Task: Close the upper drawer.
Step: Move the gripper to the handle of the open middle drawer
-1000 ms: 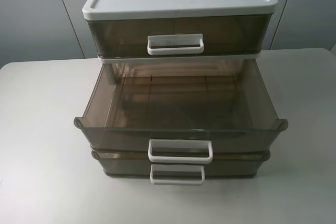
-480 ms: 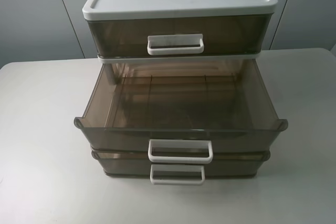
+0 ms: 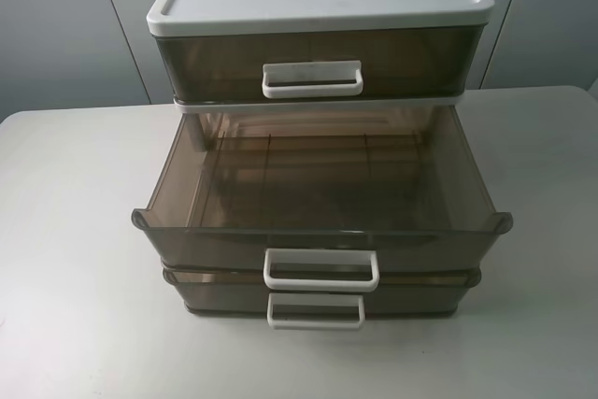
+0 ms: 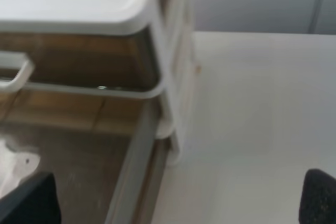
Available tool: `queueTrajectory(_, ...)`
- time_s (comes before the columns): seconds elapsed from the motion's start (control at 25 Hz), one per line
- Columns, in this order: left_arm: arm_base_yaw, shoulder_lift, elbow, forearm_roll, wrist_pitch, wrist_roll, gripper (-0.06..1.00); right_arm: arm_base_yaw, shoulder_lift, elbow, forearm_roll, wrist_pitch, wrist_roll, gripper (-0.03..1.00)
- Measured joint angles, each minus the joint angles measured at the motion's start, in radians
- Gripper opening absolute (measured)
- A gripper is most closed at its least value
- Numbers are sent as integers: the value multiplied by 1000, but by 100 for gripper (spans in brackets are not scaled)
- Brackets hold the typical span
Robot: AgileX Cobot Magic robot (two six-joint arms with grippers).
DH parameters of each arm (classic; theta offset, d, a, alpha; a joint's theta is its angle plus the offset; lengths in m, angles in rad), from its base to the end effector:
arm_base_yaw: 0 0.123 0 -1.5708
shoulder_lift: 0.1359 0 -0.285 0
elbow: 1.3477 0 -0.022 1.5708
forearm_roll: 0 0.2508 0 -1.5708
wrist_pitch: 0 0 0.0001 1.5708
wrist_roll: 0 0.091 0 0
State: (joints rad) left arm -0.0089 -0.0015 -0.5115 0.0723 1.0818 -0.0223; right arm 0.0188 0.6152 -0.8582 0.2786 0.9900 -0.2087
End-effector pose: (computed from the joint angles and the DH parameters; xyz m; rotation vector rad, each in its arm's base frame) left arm -0.0074 0.0059 0.2789 -0.0186 2.0508 0.0672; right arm 0.0923 0.0227 0.3665 -0.2073 2.1928 0.2373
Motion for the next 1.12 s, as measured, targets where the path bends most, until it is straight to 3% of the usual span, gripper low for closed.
queueTrajectory(0.16,0,0,0,0,0,0,74,186,71,0,2,-53,-58,69)
queueTrajectory(0.44,0,0,0,0,0,0,74,617,237,0,-69,-112,-79,69)
queueTrajectory(0.64,0,0,0,0,0,0,74,857,367,0,-85,-145,-179,69)
queueTrajectory(0.84,0,0,0,0,0,0,74,989,491,0,-85,-167,-222,69)
queueTrajectory(1.12,0,0,0,0,0,0,74,1058,640,-1,-85,-171,-263,69)
